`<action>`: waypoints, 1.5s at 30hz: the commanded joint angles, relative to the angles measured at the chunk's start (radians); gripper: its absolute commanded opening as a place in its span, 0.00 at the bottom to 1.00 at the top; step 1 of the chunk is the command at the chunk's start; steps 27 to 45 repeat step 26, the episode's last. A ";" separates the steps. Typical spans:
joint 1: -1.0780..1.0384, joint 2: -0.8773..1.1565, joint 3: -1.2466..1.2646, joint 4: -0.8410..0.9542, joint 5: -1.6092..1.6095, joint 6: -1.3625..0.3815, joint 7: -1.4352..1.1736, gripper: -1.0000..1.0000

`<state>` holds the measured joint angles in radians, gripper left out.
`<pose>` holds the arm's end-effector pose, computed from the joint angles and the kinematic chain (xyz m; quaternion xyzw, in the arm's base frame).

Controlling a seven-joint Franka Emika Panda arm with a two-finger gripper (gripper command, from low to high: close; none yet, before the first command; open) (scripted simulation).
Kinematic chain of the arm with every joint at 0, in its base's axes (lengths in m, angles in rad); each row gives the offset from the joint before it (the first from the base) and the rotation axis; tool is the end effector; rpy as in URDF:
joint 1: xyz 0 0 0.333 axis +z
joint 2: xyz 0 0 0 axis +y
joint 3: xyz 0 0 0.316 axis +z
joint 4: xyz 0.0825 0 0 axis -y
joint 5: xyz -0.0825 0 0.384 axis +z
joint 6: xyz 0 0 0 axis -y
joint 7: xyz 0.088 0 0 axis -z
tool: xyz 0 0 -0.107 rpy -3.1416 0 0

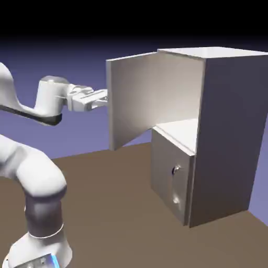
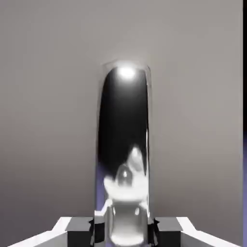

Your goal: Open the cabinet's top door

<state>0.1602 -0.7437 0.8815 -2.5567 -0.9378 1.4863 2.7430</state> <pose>0.2208 0.2504 0.4867 0.4369 -0.5559 0.7022 0.0841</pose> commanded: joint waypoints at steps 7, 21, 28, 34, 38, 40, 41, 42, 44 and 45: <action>-0.233 0.161 0.254 0.230 0.098 -0.251 0.055 0.00; -0.740 0.170 0.692 0.548 0.232 -0.480 0.050 0.00; -0.877 0.106 0.779 0.645 0.280 -0.525 0.013 1.00; -0.877 0.106 0.779 0.645 0.280 -0.525 0.013 1.00; -0.877 0.106 0.779 0.645 0.280 -0.525 0.013 1.00; -0.877 0.106 0.779 0.645 0.280 -0.525 0.013 1.00; -0.877 0.106 0.779 0.645 0.280 -0.525 0.013 1.00; -0.877 0.106 0.779 0.645 0.280 -0.525 0.013 1.00; -0.877 0.106 0.779 0.645 0.280 -0.525 0.013 1.00; -0.877 0.106 0.779 0.645 0.280 -0.525 0.013 1.00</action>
